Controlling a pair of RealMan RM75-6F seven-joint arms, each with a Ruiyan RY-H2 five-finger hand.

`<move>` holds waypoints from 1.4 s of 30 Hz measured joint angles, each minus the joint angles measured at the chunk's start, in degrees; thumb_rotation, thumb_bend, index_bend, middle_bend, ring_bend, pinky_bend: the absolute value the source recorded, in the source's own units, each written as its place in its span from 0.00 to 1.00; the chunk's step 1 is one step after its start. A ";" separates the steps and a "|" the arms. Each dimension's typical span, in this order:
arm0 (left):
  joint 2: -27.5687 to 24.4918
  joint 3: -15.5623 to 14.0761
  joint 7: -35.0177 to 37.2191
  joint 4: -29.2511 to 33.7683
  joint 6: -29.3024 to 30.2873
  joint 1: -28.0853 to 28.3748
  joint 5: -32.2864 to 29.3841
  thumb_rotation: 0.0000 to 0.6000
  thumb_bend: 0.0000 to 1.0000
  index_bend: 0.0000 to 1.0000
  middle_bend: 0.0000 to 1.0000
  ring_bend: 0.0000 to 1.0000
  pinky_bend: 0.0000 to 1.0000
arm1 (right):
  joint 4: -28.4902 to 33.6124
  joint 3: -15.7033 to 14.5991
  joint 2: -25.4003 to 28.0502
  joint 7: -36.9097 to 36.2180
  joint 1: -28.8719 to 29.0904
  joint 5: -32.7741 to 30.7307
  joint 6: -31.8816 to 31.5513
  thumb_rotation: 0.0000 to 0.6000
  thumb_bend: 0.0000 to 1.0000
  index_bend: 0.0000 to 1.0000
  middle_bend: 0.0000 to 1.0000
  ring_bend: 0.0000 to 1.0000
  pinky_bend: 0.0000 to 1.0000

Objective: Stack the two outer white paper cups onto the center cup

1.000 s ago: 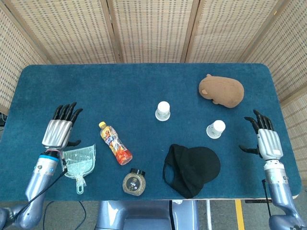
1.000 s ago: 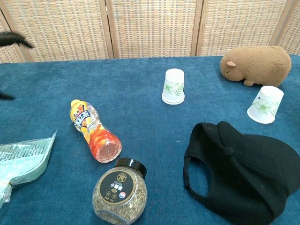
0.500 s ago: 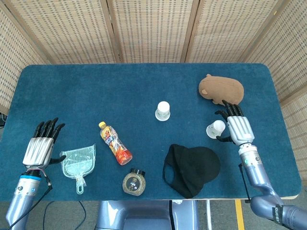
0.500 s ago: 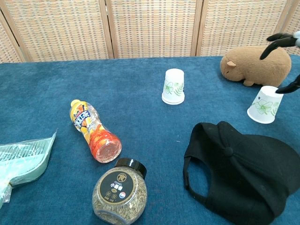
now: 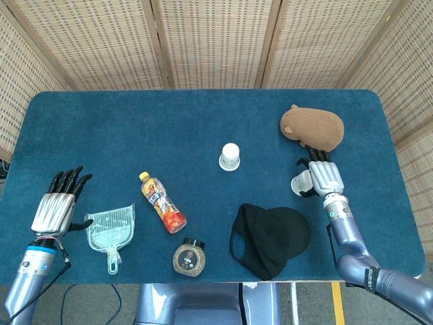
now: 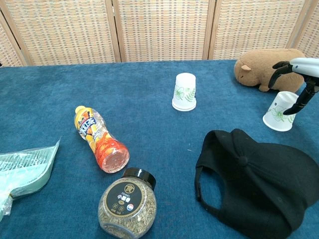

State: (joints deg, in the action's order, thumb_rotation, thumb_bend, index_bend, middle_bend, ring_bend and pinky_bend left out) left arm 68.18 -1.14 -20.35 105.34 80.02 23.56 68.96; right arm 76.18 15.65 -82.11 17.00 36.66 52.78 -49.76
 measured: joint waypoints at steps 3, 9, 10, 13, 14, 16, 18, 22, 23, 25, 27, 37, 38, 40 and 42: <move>0.02 0.62 0.05 -0.20 -0.46 -0.35 0.24 1.00 0.05 0.13 0.00 0.00 0.00 | -1.92 -0.55 -0.61 0.51 0.68 -1.02 1.16 1.00 0.21 0.36 0.03 0.00 0.04; 0.12 1.34 0.10 -0.20 -1.00 -0.95 1.19 1.00 0.05 0.14 0.00 0.00 0.00 | -5.29 -1.17 -1.79 0.41 1.73 -2.55 2.77 1.00 0.26 0.41 0.04 0.00 0.05; 0.14 1.41 0.11 -0.21 -1.15 -1.02 1.31 1.00 0.05 0.14 0.00 0.00 0.00 | -5.75 -1.24 -1.95 0.32 1.91 -2.63 2.88 1.00 0.28 0.42 0.05 0.00 0.05; 0.17 1.69 0.07 -0.22 -1.64 -1.21 1.53 1.00 0.05 0.14 0.00 0.00 0.00 | -6.36 -1.43 -2.23 0.16 2.28 -2.87 2.94 1.00 0.32 0.44 0.06 0.00 0.06; 0.16 1.79 0.09 -0.22 -1.77 -1.28 1.62 1.00 0.05 0.14 0.00 0.00 0.00 | -6.38 -1.46 -2.26 0.09 2.32 -2.93 2.97 1.00 0.33 0.45 0.06 0.00 0.06; 0.15 2.05 0.34 -0.22 -1.87 -1.45 1.88 1.00 0.05 0.14 0.00 0.00 0.00 | -6.32 -1.53 -2.29 -0.09 2.35 -2.94 2.90 1.00 0.33 0.46 0.07 0.00 0.07; 0.11 2.28 0.52 -0.31 -2.08 -1.66 2.10 1.00 0.05 0.14 0.00 0.00 0.00 | -6.15 -1.63 -2.29 -0.16 2.36 -2.80 2.66 1.00 0.34 0.47 0.07 0.00 0.07; 0.03 2.71 0.66 -0.41 -2.30 -1.94 2.22 1.00 0.05 0.14 0.00 0.00 0.00 | -5.00 -1.51 -1.98 -0.48 2.41 -1.85 1.52 1.00 0.34 0.47 0.07 0.00 0.07; 0.01 2.80 0.71 -0.43 -2.26 -1.98 2.25 1.00 0.05 0.14 0.00 0.00 0.00 | -4.45 -1.35 -1.77 -0.65 2.41 -1.47 1.11 1.00 0.34 0.47 0.07 0.00 0.07; 0.00 3.12 0.90 -0.52 -2.19 -2.14 2.31 1.00 0.05 0.14 0.00 0.00 0.00 | -2.60 -0.93 -1.10 -1.09 2.38 -0.36 -0.09 1.00 0.34 0.47 0.07 0.00 0.07; 0.01 3.35 1.01 -0.62 -2.20 -2.32 2.30 1.00 0.05 0.14 0.00 0.00 0.00 | -0.68 -0.44 -0.36 -1.48 2.38 0.78 -1.34 1.00 0.34 0.47 0.07 0.00 0.07; -0.09 4.04 1.14 -0.76 -2.84 -2.93 2.58 1.00 0.05 0.14 0.00 0.00 0.00 | 10.26 4.81 1.91 -1.63 5.75 5.34 -7.26 1.00 0.34 0.46 0.07 0.00 0.07; -0.13 4.13 1.23 -0.82 -2.89 -2.99 2.54 1.00 0.05 0.14 0.00 0.00 0.00 | 10.39 5.07 1.65 -1.21 6.37 5.16 -7.33 1.00 0.34 0.46 0.07 0.00 0.07; -0.18 4.31 1.37 -0.97 -3.05 -3.07 2.35 1.00 0.05 0.14 0.00 0.00 0.00 | 10.43 5.58 0.73 -0.55 7.57 4.56 -7.35 1.00 0.34 0.46 0.07 0.00 0.07; -0.17 4.53 1.44 -1.21 -3.28 -3.11 2.09 1.00 0.05 0.14 0.00 0.00 0.00 | 10.17 5.93 -0.11 -0.14 8.54 3.85 -7.09 1.00 0.34 0.46 0.07 0.00 0.07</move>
State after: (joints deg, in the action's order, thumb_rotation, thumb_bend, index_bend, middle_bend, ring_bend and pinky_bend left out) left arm 68.01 3.39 -18.92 104.13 76.74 20.45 71.05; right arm 86.34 21.58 -82.22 16.86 45.19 56.63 -56.85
